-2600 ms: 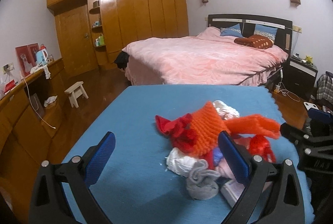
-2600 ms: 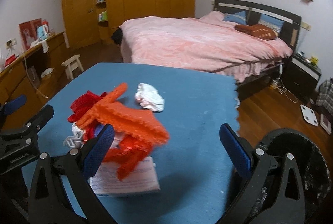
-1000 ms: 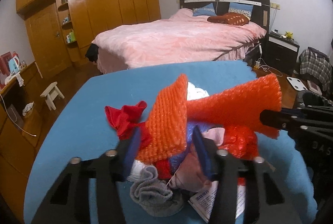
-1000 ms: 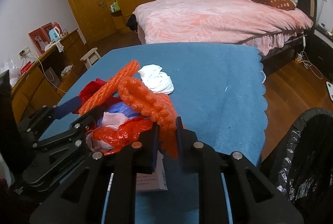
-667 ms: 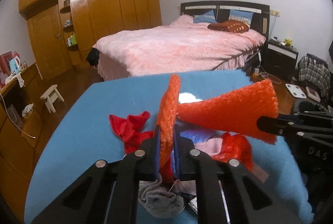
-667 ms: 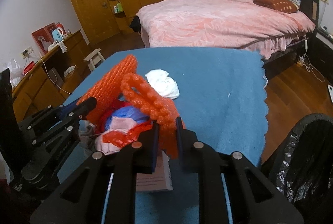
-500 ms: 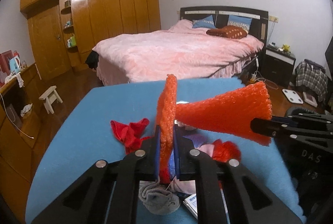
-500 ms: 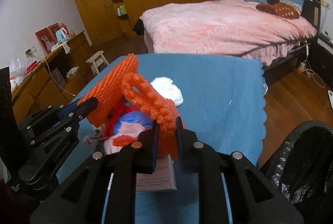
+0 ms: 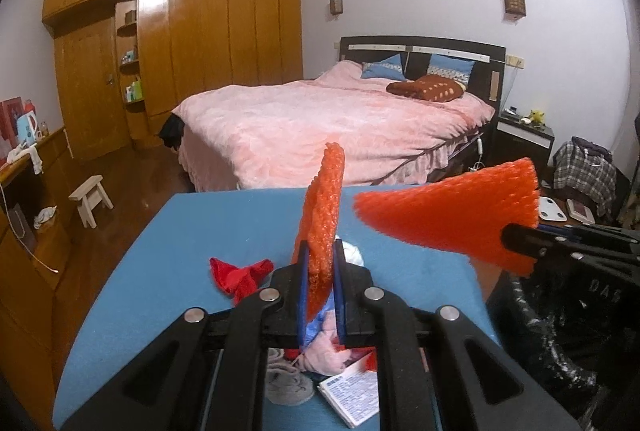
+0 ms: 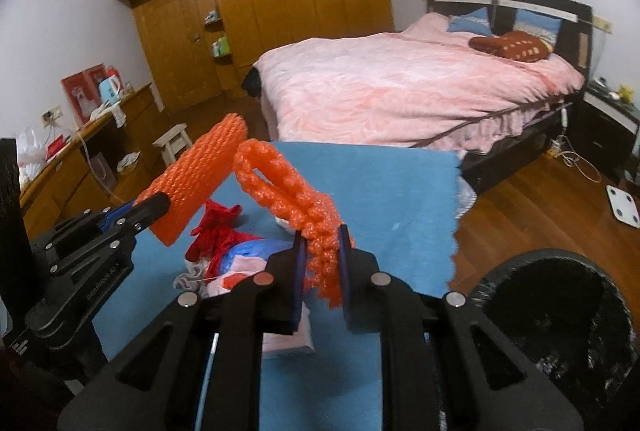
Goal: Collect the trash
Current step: 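Carry both orange nets over the bin and open both tools to drop them, then move the right tool back to the table and grasp the red plastic bag, then grasp the grey sock with the left tool while the right tool holds the red bag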
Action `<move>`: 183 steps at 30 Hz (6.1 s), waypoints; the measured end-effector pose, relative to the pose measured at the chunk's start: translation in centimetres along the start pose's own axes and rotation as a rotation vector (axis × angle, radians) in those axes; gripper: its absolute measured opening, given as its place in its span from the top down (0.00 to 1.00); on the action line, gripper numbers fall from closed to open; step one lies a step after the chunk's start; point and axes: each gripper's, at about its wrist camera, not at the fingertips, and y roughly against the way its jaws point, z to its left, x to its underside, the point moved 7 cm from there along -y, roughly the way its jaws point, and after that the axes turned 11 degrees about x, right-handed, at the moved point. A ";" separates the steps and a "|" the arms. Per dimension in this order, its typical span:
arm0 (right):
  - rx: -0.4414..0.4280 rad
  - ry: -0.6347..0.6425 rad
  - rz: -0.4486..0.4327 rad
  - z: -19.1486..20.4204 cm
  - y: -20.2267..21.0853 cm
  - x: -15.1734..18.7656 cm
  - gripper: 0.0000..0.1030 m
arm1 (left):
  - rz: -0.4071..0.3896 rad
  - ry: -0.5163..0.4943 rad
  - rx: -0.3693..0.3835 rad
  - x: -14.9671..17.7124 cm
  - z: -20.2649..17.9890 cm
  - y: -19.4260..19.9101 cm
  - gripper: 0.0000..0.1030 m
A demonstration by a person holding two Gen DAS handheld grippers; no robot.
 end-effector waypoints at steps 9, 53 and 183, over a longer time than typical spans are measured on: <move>0.136 -0.064 -0.017 -6.6 3.6 1.4 0.86 | 0.004 -0.038 0.120 -0.8 -6.0 -0.3 0.90; 0.570 -0.324 0.085 -27.2 9.4 14.2 0.16 | 0.133 -0.230 0.436 3.4 -26.5 -5.7 0.29; 0.033 -0.026 0.069 1.1 -3.7 7.0 0.54 | 0.112 0.070 0.005 7.2 4.3 0.3 0.78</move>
